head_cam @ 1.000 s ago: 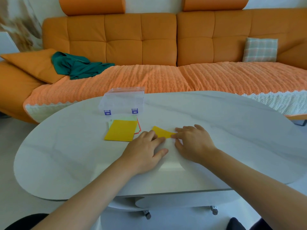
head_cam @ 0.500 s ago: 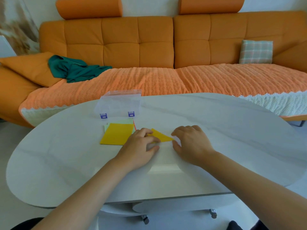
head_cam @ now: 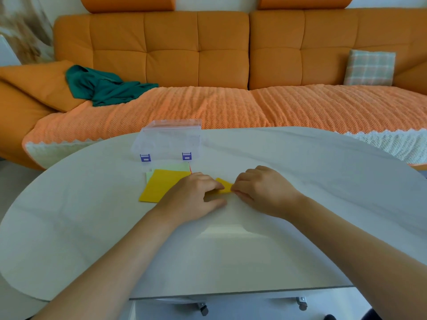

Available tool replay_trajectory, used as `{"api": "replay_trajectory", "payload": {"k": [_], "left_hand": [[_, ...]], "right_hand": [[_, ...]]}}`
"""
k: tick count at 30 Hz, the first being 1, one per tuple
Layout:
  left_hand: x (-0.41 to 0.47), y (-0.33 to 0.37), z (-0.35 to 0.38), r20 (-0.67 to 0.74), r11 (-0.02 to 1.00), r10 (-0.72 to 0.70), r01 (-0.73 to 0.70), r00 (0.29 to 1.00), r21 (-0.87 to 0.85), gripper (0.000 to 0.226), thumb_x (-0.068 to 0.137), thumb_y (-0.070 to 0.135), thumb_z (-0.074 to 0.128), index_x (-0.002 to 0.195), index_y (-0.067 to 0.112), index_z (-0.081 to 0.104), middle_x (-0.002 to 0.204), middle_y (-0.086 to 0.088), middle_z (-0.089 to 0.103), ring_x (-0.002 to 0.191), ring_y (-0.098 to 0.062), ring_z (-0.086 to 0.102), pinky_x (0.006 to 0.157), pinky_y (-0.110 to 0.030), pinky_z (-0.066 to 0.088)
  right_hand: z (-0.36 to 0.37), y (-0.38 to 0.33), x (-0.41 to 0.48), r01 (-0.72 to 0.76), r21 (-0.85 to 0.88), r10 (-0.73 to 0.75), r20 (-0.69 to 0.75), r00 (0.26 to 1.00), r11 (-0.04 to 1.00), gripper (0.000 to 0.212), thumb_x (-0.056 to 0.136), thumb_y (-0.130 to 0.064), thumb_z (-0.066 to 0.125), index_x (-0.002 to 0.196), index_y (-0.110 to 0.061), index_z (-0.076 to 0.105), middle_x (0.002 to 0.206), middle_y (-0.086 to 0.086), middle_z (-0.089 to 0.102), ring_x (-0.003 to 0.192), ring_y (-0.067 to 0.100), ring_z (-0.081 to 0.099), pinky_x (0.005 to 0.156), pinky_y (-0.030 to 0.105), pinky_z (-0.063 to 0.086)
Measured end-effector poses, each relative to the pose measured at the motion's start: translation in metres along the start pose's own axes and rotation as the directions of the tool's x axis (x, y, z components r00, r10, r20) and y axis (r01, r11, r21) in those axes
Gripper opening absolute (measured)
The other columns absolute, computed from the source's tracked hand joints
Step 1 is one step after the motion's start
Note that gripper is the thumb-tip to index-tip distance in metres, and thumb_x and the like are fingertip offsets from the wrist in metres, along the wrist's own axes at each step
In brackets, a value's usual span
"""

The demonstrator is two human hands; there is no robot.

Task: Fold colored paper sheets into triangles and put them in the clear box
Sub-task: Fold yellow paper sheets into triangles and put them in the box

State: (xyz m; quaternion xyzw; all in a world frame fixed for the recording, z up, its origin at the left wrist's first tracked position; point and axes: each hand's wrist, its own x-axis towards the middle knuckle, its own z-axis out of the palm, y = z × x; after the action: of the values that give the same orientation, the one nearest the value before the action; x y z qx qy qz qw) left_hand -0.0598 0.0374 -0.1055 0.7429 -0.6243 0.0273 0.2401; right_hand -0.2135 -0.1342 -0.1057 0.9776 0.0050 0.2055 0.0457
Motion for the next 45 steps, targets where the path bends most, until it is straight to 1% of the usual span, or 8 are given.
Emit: {"api": "replay_trajectory", "payload": {"k": [7, 12, 25, 29, 34, 38, 42, 45], "left_hand": [[0.004, 0.012, -0.012, -0.084, 0.964, -0.236, 0.223, 0.968, -0.143, 0.013, 0.091, 0.032, 0.066, 0.098, 0.035, 0.077, 0.093, 0.02, 0.075, 0.09, -0.01, 0.068, 0.081, -0.034, 0.056], [0.005, 0.022, -0.029, 0.144, 0.867, -0.38, 0.406, 0.914, -0.288, 0.011, 0.08, 0.038, 0.064, 0.079, 0.037, 0.074, 0.076, 0.022, 0.073, 0.078, -0.002, 0.07, 0.082, -0.038, 0.058], [0.002, 0.019, -0.057, 0.087, 0.862, -0.411, 0.418, 0.908, -0.287, 0.017, 0.085, 0.023, 0.067, 0.07, 0.026, 0.072, 0.068, 0.016, 0.071, 0.062, -0.002, 0.064, 0.062, -0.029, 0.051], [-0.002, 0.007, -0.061, 0.064, 0.858, -0.424, 0.424, 0.903, -0.291, 0.014, 0.084, 0.027, 0.067, 0.071, 0.031, 0.071, 0.071, 0.017, 0.07, 0.074, -0.008, 0.068, 0.077, -0.036, 0.056], [0.001, 0.021, -0.053, 0.085, 0.862, -0.383, 0.389, 0.92, -0.325, 0.016, 0.087, 0.024, 0.069, 0.073, 0.028, 0.073, 0.07, 0.018, 0.07, 0.062, 0.001, 0.061, 0.058, -0.022, 0.046], [0.004, 0.025, -0.054, 0.083, 0.858, -0.393, 0.398, 0.916, -0.326, 0.016, 0.09, 0.025, 0.066, 0.076, 0.028, 0.073, 0.064, 0.023, 0.065, 0.055, 0.006, 0.055, 0.051, -0.014, 0.038], [0.003, 0.03, -0.052, 0.101, 0.877, -0.381, 0.394, 0.919, -0.275, 0.013, 0.089, 0.032, 0.066, 0.08, 0.035, 0.075, 0.076, 0.022, 0.071, 0.074, 0.0, 0.066, 0.069, -0.027, 0.053], [0.005, 0.038, -0.047, 0.091, 0.885, -0.365, 0.376, 0.927, -0.275, 0.017, 0.087, 0.028, 0.065, 0.073, 0.031, 0.073, 0.064, 0.017, 0.068, 0.062, -0.001, 0.06, 0.065, -0.026, 0.049]], "right_hand": [[-0.019, -0.014, 0.013, -0.195, 0.27, 0.222, -0.076, 0.972, 0.943, 0.018, 0.089, -0.028, 0.056, 0.084, -0.025, 0.074, 0.076, -0.012, 0.07, 0.065, 0.011, 0.061, 0.07, 0.037, 0.05], [-0.03, -0.028, 0.016, -0.446, 0.612, 0.445, 0.167, 0.88, 0.653, 0.013, 0.084, -0.024, 0.065, 0.076, -0.031, 0.073, 0.08, -0.016, 0.072, 0.079, 0.007, 0.067, 0.075, 0.036, 0.056], [-0.051, -0.01, 0.016, -0.577, 0.606, 0.55, 0.258, 0.794, 0.548, 0.016, 0.08, -0.016, 0.069, 0.069, -0.026, 0.075, 0.068, -0.01, 0.072, 0.064, 0.005, 0.065, 0.059, 0.017, 0.052], [-0.049, 0.007, 0.005, -0.637, 0.56, 0.633, 0.239, 0.737, 0.529, 0.015, 0.083, -0.019, 0.066, 0.071, -0.025, 0.074, 0.071, -0.006, 0.073, 0.068, 0.012, 0.067, 0.053, 0.017, 0.05], [-0.049, -0.009, 0.015, -0.513, 0.709, 0.532, 0.227, 0.816, 0.484, 0.009, 0.089, -0.029, 0.07, 0.094, -0.028, 0.078, 0.088, -0.011, 0.075, 0.083, 0.006, 0.067, 0.077, 0.02, 0.052], [-0.045, -0.019, 0.022, -0.53, 0.696, 0.488, 0.288, 0.824, 0.484, 0.009, 0.088, -0.027, 0.075, 0.08, -0.024, 0.077, 0.068, -0.012, 0.068, 0.062, -0.001, 0.056, 0.058, 0.014, 0.044], [-0.046, -0.023, 0.023, -0.499, 0.715, 0.445, 0.287, 0.848, 0.489, 0.009, 0.088, -0.025, 0.075, 0.079, -0.028, 0.077, 0.068, -0.013, 0.069, 0.064, -0.001, 0.057, 0.06, 0.013, 0.045], [-0.046, -0.026, 0.026, -0.495, 0.711, 0.443, 0.281, 0.851, 0.5, 0.008, 0.088, -0.024, 0.075, 0.081, -0.027, 0.078, 0.071, -0.001, 0.071, 0.064, 0.005, 0.057, 0.06, 0.019, 0.046]]}}
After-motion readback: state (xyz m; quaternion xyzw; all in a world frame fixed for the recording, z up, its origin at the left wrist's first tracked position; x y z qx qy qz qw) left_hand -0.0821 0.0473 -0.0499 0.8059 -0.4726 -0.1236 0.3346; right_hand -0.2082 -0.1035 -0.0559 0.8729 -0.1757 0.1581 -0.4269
